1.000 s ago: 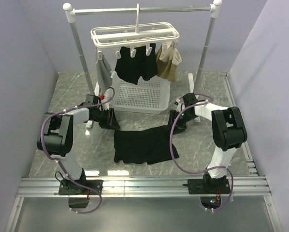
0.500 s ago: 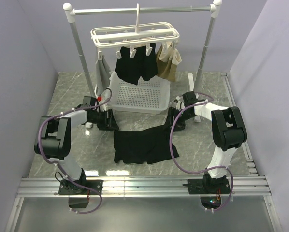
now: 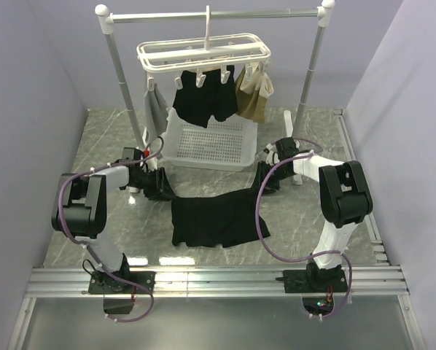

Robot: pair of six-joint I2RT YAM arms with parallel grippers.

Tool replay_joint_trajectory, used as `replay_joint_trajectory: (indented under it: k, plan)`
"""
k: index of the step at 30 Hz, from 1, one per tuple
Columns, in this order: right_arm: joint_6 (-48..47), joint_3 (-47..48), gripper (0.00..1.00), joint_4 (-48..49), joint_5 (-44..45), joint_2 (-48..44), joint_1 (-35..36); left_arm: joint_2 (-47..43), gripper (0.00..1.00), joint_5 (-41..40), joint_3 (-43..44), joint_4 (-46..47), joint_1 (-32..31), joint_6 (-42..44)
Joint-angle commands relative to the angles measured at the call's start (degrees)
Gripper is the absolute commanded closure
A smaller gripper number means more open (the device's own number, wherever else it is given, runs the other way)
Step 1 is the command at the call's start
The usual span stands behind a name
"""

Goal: Clip the underwear to the hanger

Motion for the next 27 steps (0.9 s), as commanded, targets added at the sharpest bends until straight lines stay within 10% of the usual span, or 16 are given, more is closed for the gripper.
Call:
replay_joint_trajectory:
  k: [1,8,27]
  plan:
    - [-0.3,0.7,0.64,1.3,0.2,-0.9,-0.3,3.8,0.56,-1.1,-1.2,-1.5,-0.4,0.5]
    - [-2.2,-2.3,1.0,1.7,-3.1,-7.5,-0.3,2.2,1.0,6.2,0.5,-0.5,-0.6,1.9]
    - [-19.4,0.4,1.0,-7.5,0.1,-46.5,0.6,-37.6,1.0,8.2,1.0,-5.5,-8.2,19.1]
